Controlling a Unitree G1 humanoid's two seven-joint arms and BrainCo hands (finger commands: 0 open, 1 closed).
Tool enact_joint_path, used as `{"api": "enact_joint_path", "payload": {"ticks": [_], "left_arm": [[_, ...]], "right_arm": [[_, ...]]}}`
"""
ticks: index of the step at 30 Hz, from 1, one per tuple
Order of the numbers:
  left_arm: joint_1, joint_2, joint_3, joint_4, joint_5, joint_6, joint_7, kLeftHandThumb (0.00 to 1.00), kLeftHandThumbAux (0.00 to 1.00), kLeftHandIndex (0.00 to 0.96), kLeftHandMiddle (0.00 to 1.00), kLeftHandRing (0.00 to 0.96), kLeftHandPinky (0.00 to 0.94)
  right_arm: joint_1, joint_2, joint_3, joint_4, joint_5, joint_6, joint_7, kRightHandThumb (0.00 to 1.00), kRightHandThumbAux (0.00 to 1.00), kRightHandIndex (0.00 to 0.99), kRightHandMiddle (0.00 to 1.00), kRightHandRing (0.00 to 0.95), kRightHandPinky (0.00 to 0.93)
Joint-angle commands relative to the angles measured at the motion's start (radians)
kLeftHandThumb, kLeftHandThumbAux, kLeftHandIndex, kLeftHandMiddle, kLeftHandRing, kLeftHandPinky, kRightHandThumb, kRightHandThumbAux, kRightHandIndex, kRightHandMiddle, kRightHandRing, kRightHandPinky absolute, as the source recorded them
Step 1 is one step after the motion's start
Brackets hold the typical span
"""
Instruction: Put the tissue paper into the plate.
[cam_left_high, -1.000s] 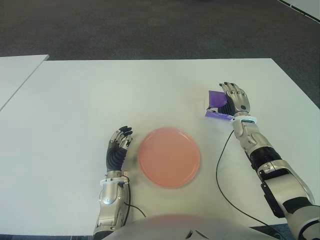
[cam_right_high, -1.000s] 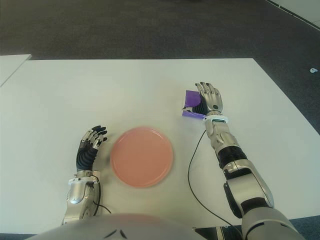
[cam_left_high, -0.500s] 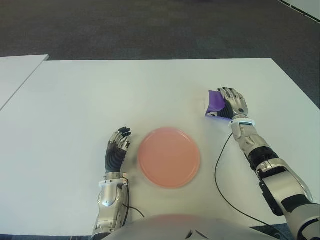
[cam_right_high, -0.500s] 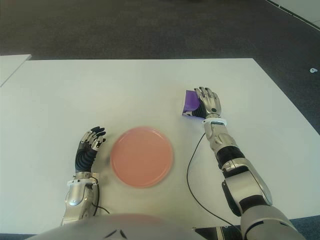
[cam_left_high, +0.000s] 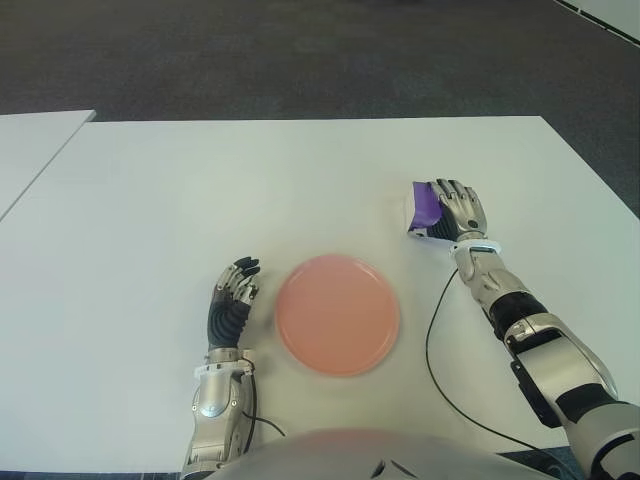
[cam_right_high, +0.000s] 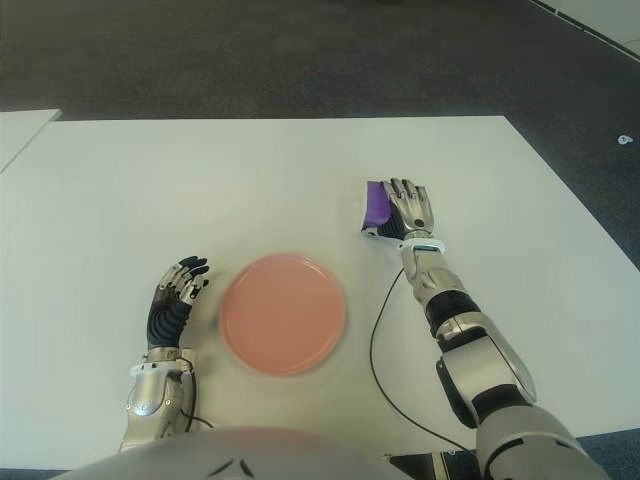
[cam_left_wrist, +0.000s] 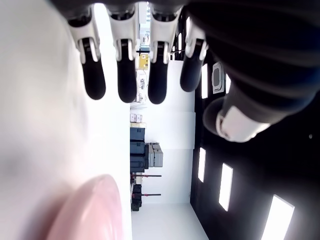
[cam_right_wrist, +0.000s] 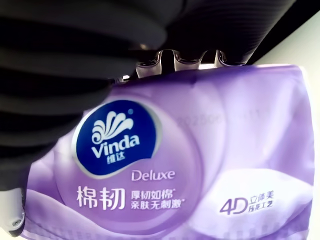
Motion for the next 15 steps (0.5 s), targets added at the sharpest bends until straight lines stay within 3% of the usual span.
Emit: {"api": "enact_joint_path", "payload": {"ticks": [1,15], "left_arm": [[0.013,0.011,0.008,0.005,-0.002,0.028,-0.008,0.206,0.593,0.244,0.269,0.275,0.31],[0.009,0.019,0.016,0.006,-0.019,0.028,-0.014,0.212,0.595,0.246,0.274,0.283,0.32]], "right_arm": [[-0.007,0.031,0.018,0.037,0.013,-0.008,-0.008,0.487,0.564,0.052,0.104,0.057,0.074],[-0.015,0.073,0.029,0.093,0.042,-0.018,-0.028,0.481,0.566,0.049,0.107,0.057,0.063]]}}
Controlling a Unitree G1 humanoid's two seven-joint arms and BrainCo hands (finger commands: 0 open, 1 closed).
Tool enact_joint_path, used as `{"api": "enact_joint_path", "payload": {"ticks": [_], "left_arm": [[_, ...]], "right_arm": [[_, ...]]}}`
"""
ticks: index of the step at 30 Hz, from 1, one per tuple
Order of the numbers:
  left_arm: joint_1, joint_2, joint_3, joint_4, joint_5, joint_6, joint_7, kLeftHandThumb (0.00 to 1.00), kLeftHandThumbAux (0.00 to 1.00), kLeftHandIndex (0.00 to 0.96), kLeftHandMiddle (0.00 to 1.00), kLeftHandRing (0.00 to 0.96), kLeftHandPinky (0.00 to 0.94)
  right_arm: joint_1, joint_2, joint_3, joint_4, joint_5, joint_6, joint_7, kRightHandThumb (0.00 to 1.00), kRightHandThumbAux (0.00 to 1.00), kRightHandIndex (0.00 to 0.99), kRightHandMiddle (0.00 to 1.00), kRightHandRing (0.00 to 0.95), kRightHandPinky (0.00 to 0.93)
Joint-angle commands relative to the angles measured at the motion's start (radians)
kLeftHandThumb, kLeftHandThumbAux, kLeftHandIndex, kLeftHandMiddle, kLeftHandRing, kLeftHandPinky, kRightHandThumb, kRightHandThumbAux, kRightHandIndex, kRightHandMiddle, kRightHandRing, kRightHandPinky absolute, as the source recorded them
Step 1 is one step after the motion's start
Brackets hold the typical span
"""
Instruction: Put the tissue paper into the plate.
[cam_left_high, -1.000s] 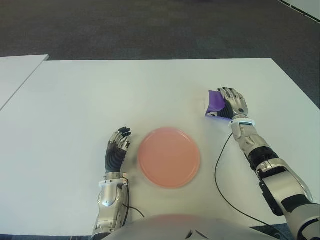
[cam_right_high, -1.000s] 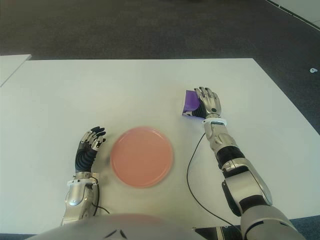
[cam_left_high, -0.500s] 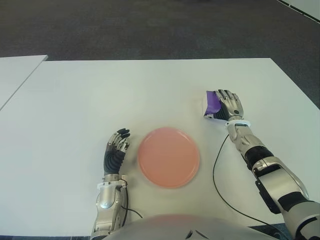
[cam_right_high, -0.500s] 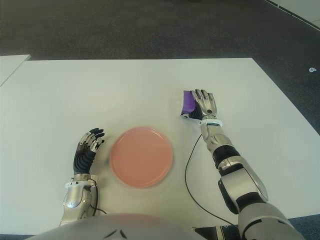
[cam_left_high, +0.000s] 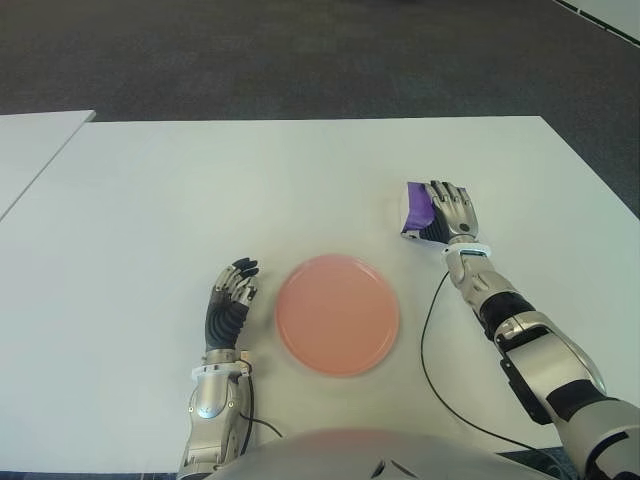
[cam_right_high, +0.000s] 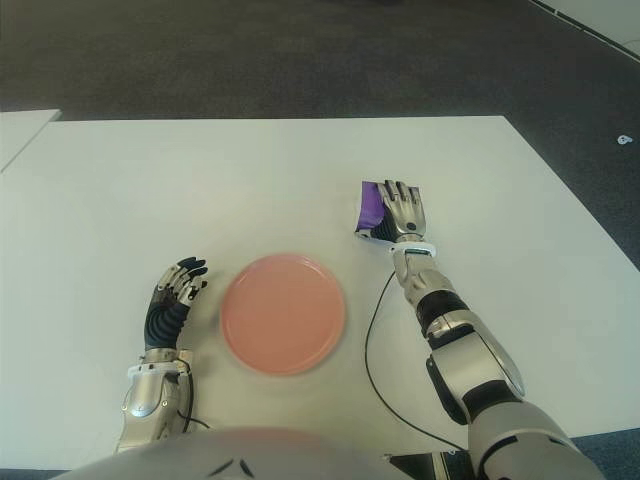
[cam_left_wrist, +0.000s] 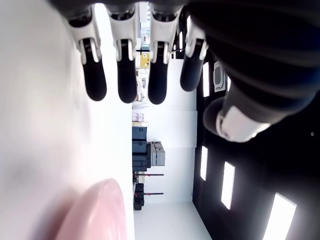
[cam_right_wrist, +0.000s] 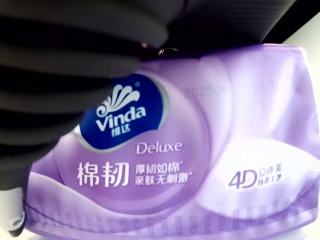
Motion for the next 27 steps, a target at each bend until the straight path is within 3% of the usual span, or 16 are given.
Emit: {"api": "enact_joint_path", "payload": {"ticks": [1,13,27], "left_arm": [[0.007,0.01,0.011,0.011,-0.011,0.02,-0.014,0.212,0.593,0.245,0.274,0.283,0.319],[0.0,0.014,0.022,0.014,-0.014,0.021,-0.017,0.215,0.599,0.241,0.277,0.286,0.325],[0.001,0.022,0.028,0.012,-0.014,0.015,-0.029,0.225,0.598,0.245,0.28,0.293,0.33]], "right_arm": [[0.008,0.028,0.008,0.029,0.024,-0.015,0.015,0.479,0.567,0.049,0.109,0.059,0.064],[-0.007,0.042,0.014,0.08,0.044,-0.031,-0.005,0.501,0.568,0.059,0.12,0.068,0.071],[-0.067,0.049,0.019,0.232,0.066,-0.07,-0.019,0.501,0.561,0.066,0.13,0.08,0.088]]}}
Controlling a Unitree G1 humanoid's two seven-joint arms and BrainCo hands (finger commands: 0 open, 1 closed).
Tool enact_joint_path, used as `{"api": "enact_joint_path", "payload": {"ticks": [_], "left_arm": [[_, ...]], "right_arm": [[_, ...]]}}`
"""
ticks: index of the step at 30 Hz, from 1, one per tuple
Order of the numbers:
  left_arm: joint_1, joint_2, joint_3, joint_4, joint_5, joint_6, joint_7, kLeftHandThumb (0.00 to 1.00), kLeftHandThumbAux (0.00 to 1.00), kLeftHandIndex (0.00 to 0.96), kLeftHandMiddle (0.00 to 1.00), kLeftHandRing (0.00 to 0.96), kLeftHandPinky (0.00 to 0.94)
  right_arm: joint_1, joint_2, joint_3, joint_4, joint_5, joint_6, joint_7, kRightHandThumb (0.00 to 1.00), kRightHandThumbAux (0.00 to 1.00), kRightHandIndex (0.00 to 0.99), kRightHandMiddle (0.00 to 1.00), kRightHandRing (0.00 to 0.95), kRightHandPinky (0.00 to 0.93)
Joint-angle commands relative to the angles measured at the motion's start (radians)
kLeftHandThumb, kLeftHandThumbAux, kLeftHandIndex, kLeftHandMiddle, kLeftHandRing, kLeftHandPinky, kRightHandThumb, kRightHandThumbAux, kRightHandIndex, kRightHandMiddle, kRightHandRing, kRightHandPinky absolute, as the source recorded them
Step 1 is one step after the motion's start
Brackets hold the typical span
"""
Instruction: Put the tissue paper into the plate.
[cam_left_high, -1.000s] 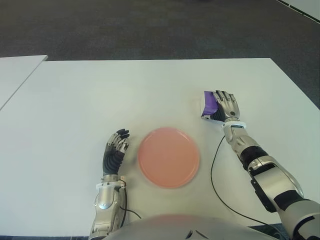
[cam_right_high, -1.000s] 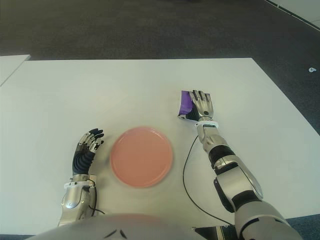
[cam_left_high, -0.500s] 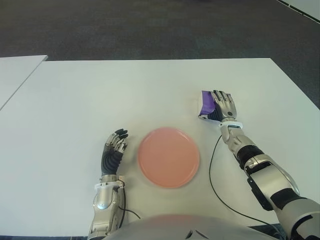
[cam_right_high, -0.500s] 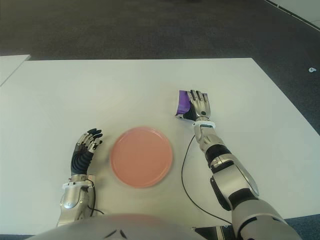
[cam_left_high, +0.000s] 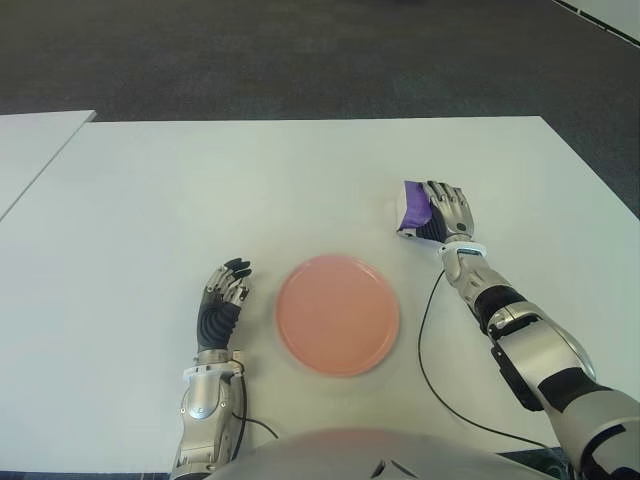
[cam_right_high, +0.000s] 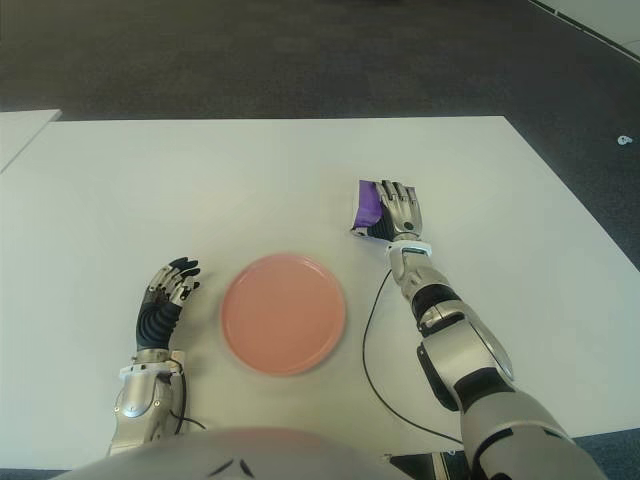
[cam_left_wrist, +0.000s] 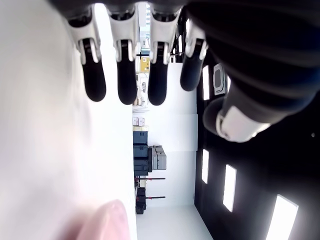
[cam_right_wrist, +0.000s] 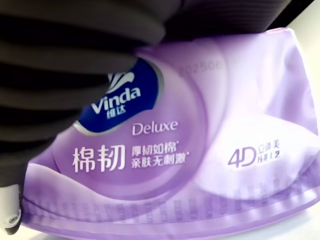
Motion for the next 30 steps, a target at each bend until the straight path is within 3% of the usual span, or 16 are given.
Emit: {"api": "enact_joint_path", "payload": {"ticks": [1,17,30], "left_arm": [[0.004,0.003,0.0,0.008,-0.006,0.013,-0.013,0.225,0.598,0.245,0.281,0.293,0.33],[0.011,-0.003,0.008,-0.021,-0.02,0.035,-0.012,0.246,0.602,0.257,0.298,0.311,0.349],[0.026,0.003,0.005,-0.051,-0.034,0.042,-0.023,0.251,0.586,0.253,0.291,0.306,0.342]], "right_arm": [[0.014,0.021,0.008,0.053,0.016,-0.007,0.022,0.5,0.561,0.067,0.131,0.081,0.089],[0.007,0.03,0.026,0.087,0.008,-0.02,-0.008,0.475,0.571,0.093,0.162,0.12,0.128],[0.049,0.066,0.036,0.131,0.015,-0.007,0.039,0.435,0.569,0.09,0.154,0.123,0.134]]}}
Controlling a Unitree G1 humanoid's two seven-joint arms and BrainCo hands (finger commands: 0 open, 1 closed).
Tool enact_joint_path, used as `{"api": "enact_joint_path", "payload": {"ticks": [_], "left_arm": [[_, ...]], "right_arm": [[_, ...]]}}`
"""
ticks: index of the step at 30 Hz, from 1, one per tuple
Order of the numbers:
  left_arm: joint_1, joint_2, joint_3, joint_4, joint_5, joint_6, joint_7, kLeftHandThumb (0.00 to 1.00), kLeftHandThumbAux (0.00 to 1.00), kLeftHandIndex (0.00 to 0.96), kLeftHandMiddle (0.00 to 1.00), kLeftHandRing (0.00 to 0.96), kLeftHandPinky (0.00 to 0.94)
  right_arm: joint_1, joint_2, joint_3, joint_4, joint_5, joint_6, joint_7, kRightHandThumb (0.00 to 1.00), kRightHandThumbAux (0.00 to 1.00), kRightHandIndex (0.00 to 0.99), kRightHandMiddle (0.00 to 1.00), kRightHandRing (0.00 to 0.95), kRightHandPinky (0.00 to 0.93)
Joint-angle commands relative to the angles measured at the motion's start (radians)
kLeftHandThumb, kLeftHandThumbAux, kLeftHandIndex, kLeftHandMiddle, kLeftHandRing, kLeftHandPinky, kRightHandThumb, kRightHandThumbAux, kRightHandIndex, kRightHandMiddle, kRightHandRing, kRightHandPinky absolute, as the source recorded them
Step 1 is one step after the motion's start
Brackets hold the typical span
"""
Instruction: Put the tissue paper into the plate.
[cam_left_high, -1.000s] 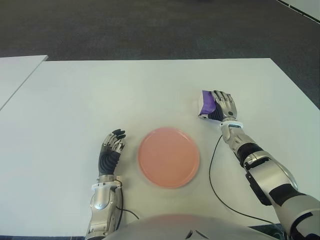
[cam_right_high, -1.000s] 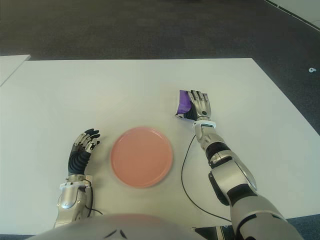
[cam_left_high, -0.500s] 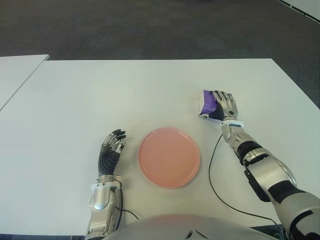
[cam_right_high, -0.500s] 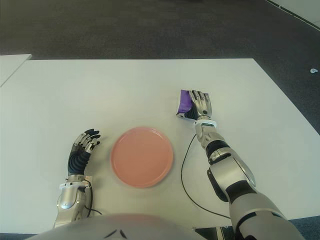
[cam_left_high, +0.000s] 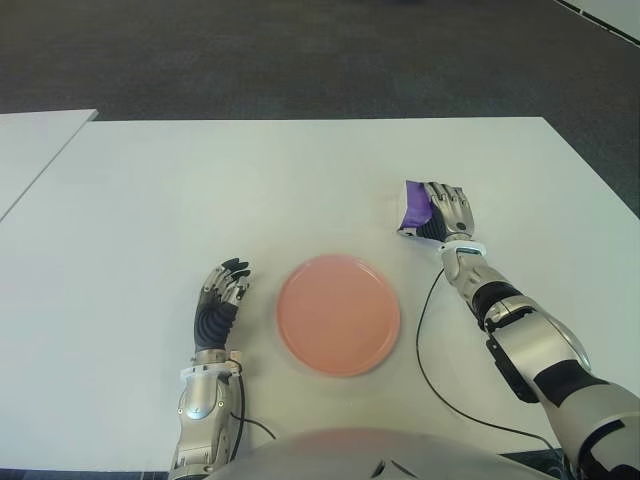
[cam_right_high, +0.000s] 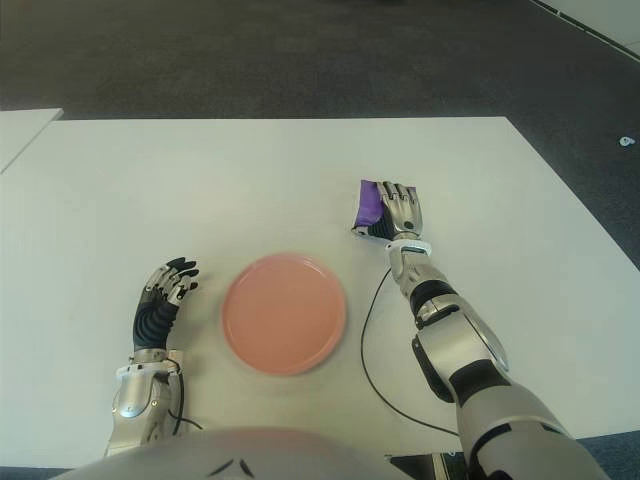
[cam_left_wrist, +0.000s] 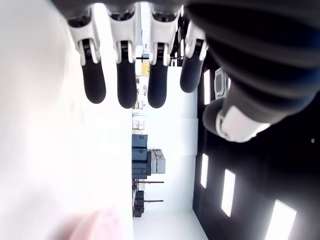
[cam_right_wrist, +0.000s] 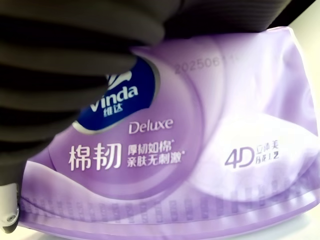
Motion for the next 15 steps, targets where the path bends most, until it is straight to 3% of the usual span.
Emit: {"api": "enact_joint_path", "payload": {"ticks": [1,15], "left_arm": [[0.015,0.004,0.001,-0.01,-0.009,0.014,-0.018,0.252,0.586,0.254,0.292,0.306,0.342],[0.029,0.008,-0.001,-0.035,-0.008,0.025,-0.017,0.255,0.589,0.252,0.288,0.3,0.336]], "right_arm": [[0.072,0.041,0.013,0.055,0.013,0.011,0.08,0.429,0.564,0.091,0.152,0.126,0.139],[0.079,0.047,0.04,0.065,0.003,0.034,0.179,0.403,0.534,0.084,0.143,0.136,0.16]]}}
